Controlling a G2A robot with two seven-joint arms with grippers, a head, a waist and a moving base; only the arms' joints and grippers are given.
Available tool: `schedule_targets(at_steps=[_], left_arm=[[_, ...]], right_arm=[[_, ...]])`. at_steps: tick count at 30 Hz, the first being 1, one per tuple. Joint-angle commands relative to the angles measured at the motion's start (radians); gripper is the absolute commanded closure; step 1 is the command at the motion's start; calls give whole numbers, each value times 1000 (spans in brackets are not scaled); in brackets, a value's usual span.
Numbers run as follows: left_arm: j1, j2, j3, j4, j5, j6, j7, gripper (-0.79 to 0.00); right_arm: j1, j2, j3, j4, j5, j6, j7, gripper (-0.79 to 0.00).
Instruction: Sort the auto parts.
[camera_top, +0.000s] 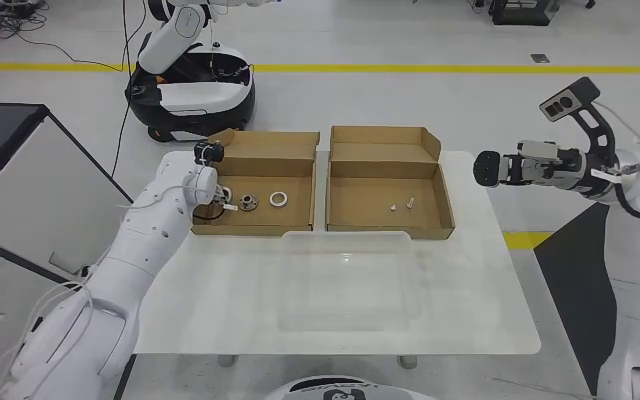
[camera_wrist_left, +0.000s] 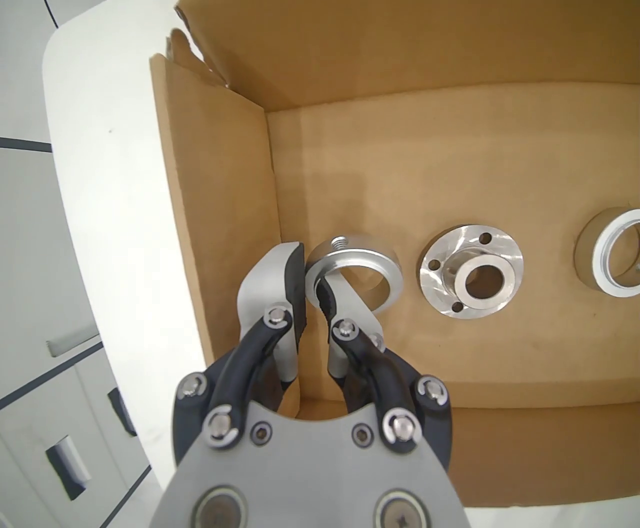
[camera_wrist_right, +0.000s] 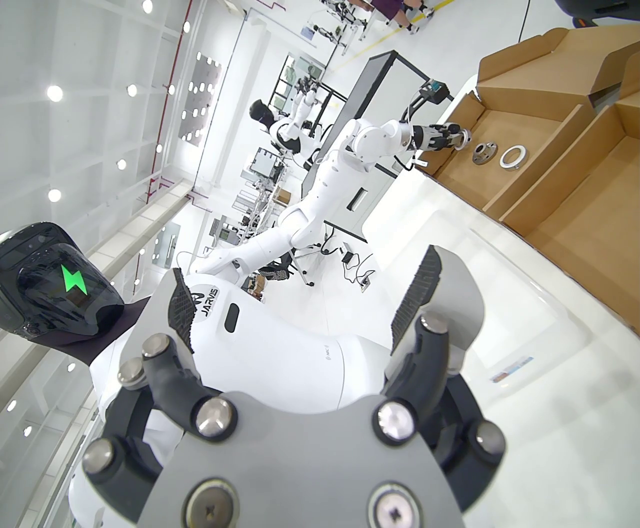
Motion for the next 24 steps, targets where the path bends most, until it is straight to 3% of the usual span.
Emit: schedule_targets(at_steps=[1, 6, 8, 10, 18, 20, 22, 24], left_arm=[[-1, -4, 4, 8, 2, -3, -3, 0], [-7, -13, 9, 30, 9, -5, 3, -15], [-9, -16, 9, 38, 10, -6, 4, -212], [-11, -19, 9, 45, 10, -6, 5, -314], [-15, -29, 6, 63, 18, -7, 11, -419], [-15, -30, 4, 65, 20, -7, 11, -539], [-14, -31, 1, 64, 23, -6, 12, -557], [-13, -31, -7, 62, 22, -3, 14, -708]], right_arm=[[0, 0, 0, 0, 0, 0, 0, -785], [0, 0, 0, 0, 0, 0, 0, -785], [0, 0, 0, 0, 0, 0, 0, -785], [0, 0, 0, 0, 0, 0, 0, -785], [0, 0, 0, 0, 0, 0, 0, -785], [0, 0, 0, 0, 0, 0, 0, -785], [0, 0, 0, 0, 0, 0, 0, -785], [0, 0, 0, 0, 0, 0, 0, -785]])
